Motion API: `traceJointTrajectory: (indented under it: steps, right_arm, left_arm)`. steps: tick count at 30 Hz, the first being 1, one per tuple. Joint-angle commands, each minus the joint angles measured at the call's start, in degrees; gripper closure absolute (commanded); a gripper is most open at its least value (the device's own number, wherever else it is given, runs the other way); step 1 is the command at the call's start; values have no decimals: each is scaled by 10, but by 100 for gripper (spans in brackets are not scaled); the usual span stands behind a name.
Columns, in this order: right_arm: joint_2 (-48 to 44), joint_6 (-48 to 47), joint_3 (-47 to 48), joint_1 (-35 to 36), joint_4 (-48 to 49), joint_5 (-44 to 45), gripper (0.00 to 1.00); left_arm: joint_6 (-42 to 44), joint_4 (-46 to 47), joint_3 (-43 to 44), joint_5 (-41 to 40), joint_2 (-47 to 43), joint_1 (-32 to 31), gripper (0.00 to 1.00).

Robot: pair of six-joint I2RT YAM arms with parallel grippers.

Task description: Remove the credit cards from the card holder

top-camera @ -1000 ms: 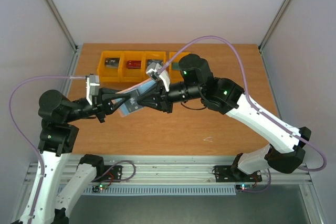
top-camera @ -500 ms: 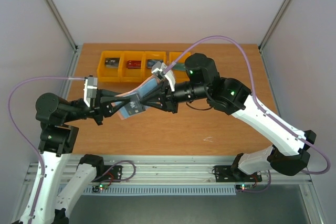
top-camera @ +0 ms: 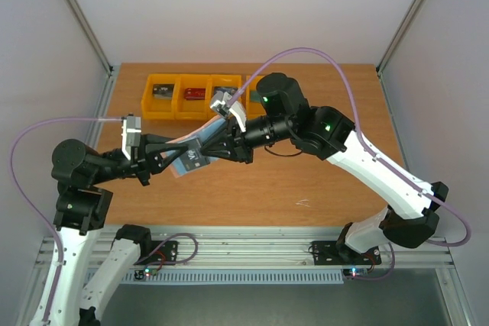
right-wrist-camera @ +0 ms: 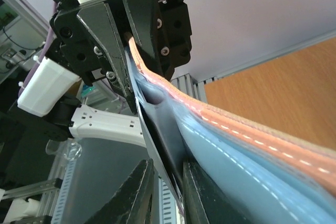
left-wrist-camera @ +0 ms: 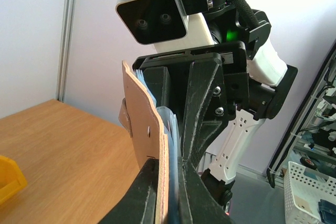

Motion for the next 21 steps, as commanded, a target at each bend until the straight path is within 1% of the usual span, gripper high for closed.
traceJointTrajectory:
  steps: [1, 3, 5, 9, 15, 18, 21]
  right_arm:
    - [23, -32, 24, 27, 4, -37, 87]
    - [18, -35, 18, 26, 10, -26, 97]
    - [10, -35, 7, 21, 23, -7, 99]
    - [-4, -14, -14, -1, 51, -20, 99]
    - [4, -11, -8, -2, 52, -54, 99]
    - [24, -8, 10, 8, 39, -61, 94]
    - [25, -4, 10, 27, 75, -68, 91]
  left_arm:
    - [29, -28, 3, -10, -5, -5, 100]
    - [33, -30, -1, -10, -9, -5, 100]
    - [31, -31, -5, -12, -13, -5, 100]
    - [20, -28, -11, -8, -20, -3, 100]
    - [8, -24, -16, -15, -25, -3, 100]
    - [6, -23, -17, -25, -24, -3, 100]
    - [5, -25, -21, -28, -25, -3, 100]
